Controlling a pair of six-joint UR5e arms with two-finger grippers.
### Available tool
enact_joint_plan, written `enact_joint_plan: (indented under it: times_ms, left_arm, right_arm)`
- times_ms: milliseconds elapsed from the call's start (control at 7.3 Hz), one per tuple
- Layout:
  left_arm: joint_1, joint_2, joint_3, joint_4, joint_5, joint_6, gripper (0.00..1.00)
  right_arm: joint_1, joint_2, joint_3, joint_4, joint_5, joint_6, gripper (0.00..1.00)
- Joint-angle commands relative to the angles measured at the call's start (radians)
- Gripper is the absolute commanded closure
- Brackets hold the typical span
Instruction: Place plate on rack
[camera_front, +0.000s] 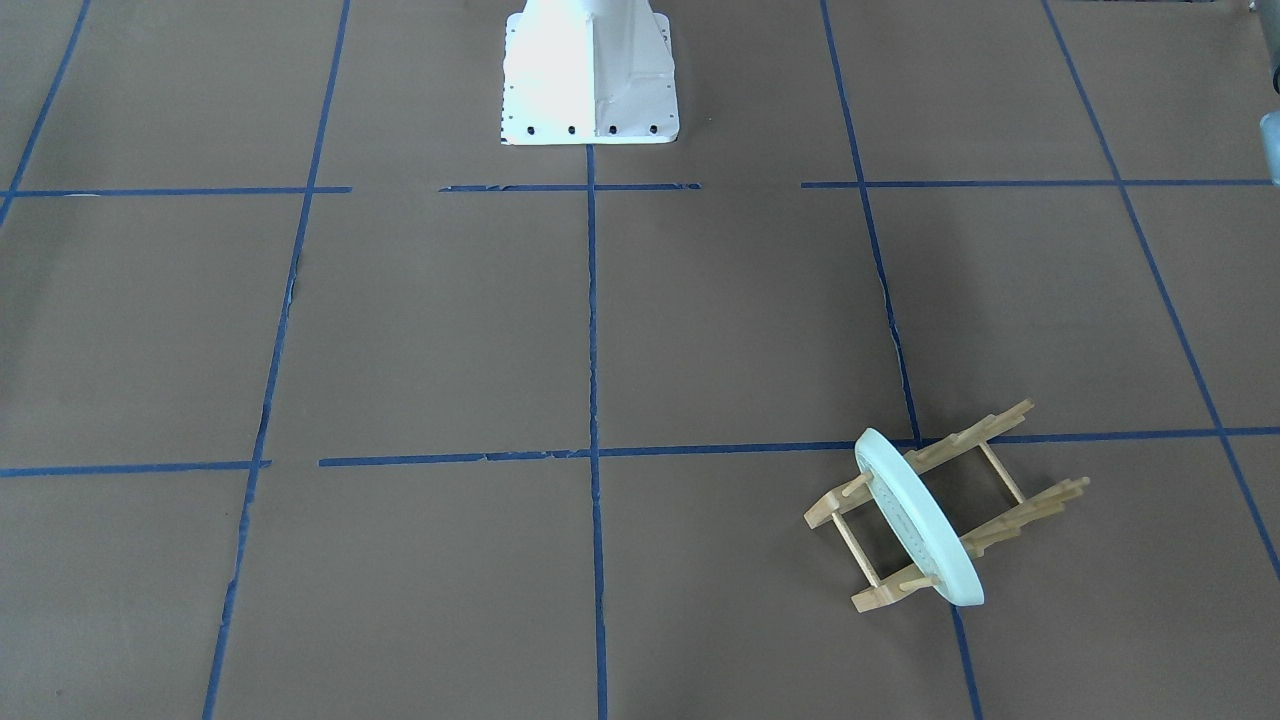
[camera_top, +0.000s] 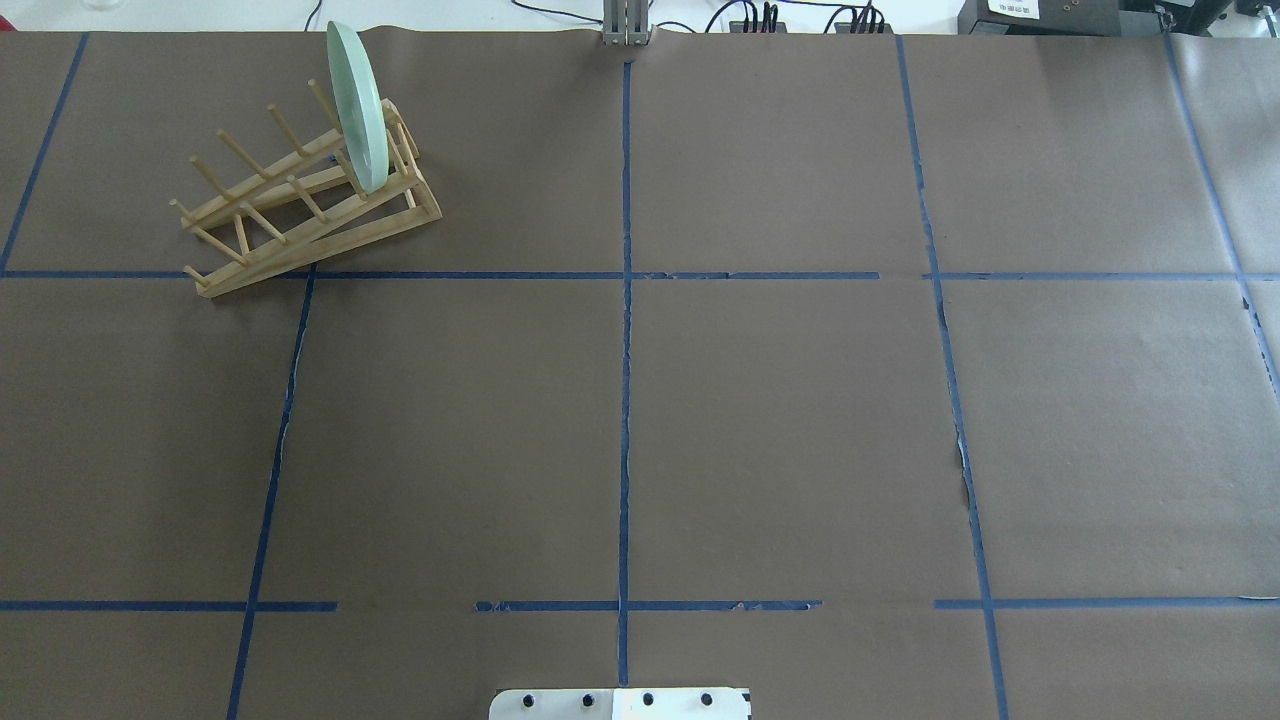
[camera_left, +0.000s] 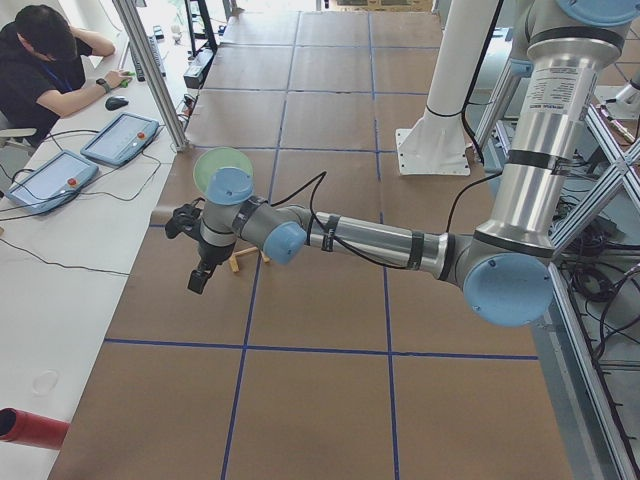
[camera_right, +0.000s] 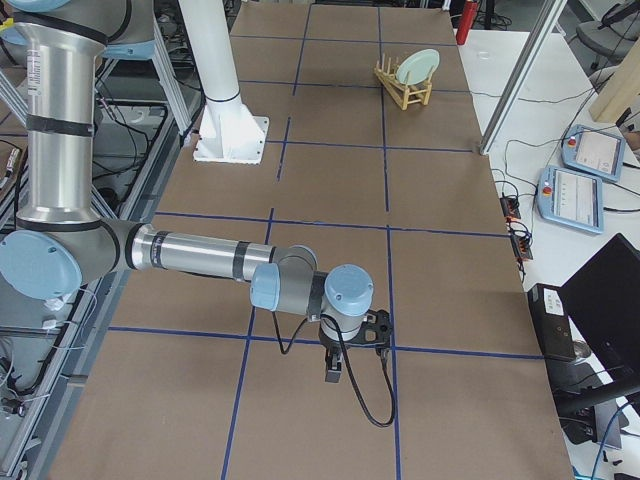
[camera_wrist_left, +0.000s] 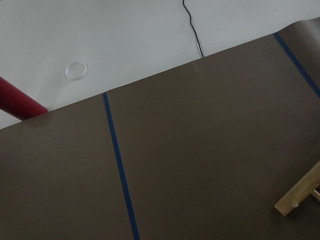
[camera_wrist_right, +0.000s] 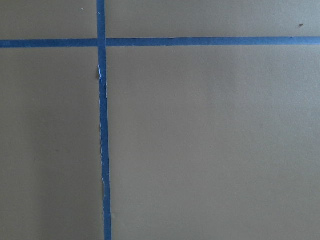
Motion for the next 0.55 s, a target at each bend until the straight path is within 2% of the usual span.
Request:
enact_joint_plan:
  times_ms: [0, 137, 411]
  left_arm:
    - [-0.026, 0.004, 0.011, 0.166, -0.086, 0.088, 0.00]
    - [-0.040, 0.033, 0.016, 0.206, -0.135, 0.111, 0.00]
    - [-0.075, 0.114, 0.019, 0.206, -0.183, 0.114, 0.00]
  right_arm:
    - [0.000, 0.000, -0.001, 0.001, 0.000, -0.002, 0.00]
    - [0.000, 0.000, 0.001, 0.001, 0.000, 0.000, 0.00]
    - [0.000, 0.000, 0.001, 0.001, 0.000, 0.000, 0.00]
